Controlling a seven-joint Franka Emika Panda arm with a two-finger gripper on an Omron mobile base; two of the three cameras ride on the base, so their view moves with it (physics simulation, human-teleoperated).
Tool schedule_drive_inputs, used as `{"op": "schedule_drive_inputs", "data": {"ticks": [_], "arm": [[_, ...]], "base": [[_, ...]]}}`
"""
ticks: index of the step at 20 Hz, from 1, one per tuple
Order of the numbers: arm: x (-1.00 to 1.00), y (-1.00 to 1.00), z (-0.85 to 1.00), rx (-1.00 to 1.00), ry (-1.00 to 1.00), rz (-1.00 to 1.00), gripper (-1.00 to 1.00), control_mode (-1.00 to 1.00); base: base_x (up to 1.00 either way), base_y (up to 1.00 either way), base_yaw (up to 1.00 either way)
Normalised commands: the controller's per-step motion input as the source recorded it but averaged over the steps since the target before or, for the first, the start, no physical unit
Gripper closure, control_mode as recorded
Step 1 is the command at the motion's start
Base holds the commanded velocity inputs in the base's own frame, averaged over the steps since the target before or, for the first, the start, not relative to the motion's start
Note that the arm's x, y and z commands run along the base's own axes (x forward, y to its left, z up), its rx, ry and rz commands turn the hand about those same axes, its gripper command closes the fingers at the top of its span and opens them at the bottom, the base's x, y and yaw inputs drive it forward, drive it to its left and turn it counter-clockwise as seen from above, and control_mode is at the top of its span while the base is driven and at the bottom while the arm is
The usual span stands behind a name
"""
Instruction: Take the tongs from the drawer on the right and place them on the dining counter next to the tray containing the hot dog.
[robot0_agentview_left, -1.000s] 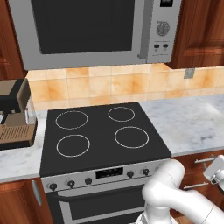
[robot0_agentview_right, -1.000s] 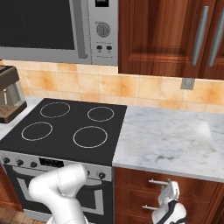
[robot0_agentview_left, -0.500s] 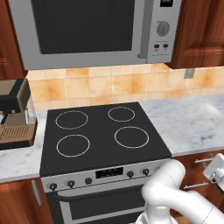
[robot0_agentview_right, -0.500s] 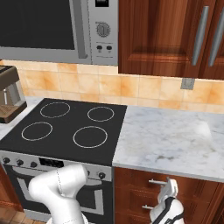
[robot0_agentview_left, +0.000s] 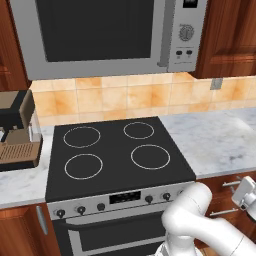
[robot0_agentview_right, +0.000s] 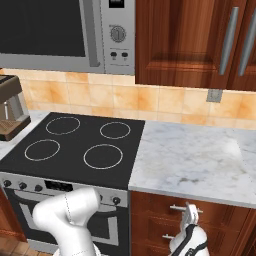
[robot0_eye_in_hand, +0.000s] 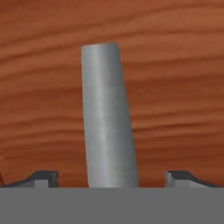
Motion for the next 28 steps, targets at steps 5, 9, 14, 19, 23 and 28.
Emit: {"op": "schedule_drive_inputs", "data": {"ticks": [5, 9, 14, 19, 23, 28], "arm": [[0.27, 0.08, -0.01, -0.06, 0.05, 0.00, -1.00, -1.00], [0.20, 0.15, 0.00, -0.06, 0.05, 0.00, 1.00, -1.00], [0.00, 0.00, 0.00, 0.00, 0.00, 0.00, 1.00, -1.00], [0.00, 0.00, 0.00, 0.00, 0.00, 0.00, 1.00, -1.00], [-0.17, 0.00, 0.00, 0.00, 0.00, 0.00, 1.00, -1.00], [-0.94, -0.36, -0.12, 0.00, 0.00, 0.00, 1.00, -1.00]], "base": [[0.00, 0.00, 0.00], [0.00, 0.00, 0.00], [0.00, 0.00, 0.00], [0.00, 0.00, 0.00], [0.00, 0.00, 0.00], [0.00, 0.00, 0.00]]}}
